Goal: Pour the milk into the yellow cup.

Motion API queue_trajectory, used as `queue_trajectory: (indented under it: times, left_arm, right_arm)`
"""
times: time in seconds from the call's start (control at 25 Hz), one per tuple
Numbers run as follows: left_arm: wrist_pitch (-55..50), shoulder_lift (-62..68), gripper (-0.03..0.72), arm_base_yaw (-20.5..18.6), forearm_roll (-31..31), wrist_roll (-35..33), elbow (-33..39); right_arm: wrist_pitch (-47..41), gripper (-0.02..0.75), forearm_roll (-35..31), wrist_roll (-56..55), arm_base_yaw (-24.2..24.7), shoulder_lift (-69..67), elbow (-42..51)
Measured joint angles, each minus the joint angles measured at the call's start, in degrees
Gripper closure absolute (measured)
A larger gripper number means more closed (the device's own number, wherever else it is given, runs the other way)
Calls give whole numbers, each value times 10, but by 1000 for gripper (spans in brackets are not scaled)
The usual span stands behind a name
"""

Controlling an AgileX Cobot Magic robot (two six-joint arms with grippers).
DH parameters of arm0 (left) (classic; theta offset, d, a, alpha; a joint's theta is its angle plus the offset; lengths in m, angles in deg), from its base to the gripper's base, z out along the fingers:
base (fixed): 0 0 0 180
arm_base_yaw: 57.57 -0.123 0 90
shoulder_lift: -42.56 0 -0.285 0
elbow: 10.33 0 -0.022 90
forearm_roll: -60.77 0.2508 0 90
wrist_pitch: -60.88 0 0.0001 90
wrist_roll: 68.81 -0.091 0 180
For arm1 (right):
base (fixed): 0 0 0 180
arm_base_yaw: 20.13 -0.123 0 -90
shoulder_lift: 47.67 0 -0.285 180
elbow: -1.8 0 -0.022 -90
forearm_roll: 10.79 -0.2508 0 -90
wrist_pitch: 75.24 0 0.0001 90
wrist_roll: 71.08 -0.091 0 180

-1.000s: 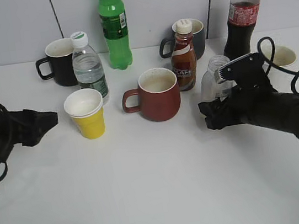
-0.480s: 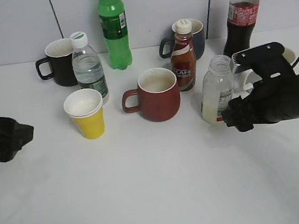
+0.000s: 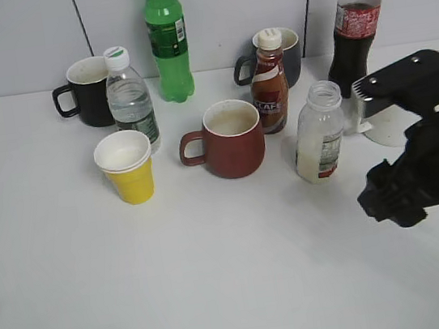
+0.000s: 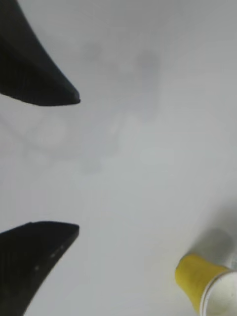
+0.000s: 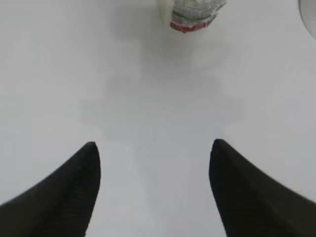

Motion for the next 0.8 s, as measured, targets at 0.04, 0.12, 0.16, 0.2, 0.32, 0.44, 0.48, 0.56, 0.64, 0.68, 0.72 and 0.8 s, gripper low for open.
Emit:
queue_trajectory:
  times: [0.04, 0.12, 0.16, 0.2, 0.32, 0.44, 0.48, 0.56, 0.64, 0.68, 0.72, 0.8]
  left_arm:
    - [-29, -39, 136, 0, -19, -47, -11]
    - [-60, -78, 136, 0, -66, -112, -24]
    - [-65, -85, 136, 0, -75, -122, -25]
    - [-89, -116, 138, 0, -108, -161, -25]
    - [-132, -161, 140, 1, -154, -208, -25]
    - [-180, -212, 140, 1, -170, -251, -25]
    - [-195, -228, 140, 1, -172, -263, -25]
    - [-208, -265, 140, 1, -177, -275, -25]
    - [-206, -288, 140, 1, -182, -278, -19]
    - [-200, -306, 140, 1, -184, -282, -8]
    - [-196, -318, 140, 1, -185, -285, 1]
    - [-181, -341, 140, 1, -186, -290, 12]
  right_arm:
    - [-23, 222, 0, 1, -3, 26, 0]
    - [-78, 222, -2, 5, -5, 77, -1]
    - [-99, 222, -7, 12, -5, 107, -1]
    - [-127, 222, -16, 21, -5, 132, -1]
    - [-204, 222, -56, 59, -5, 225, -1]
    - [-260, 222, -86, 79, -5, 316, -1]
    - [-276, 222, -92, 81, -5, 353, 0]
    - [-308, 222, -97, 84, -6, 414, 10]
    - [-340, 222, -98, 87, -6, 472, 27]
    - [-356, 223, -98, 89, -6, 505, 35]
    - [-367, 223, -99, 93, -6, 539, 43]
    - [-383, 223, -101, 103, -6, 599, 58]
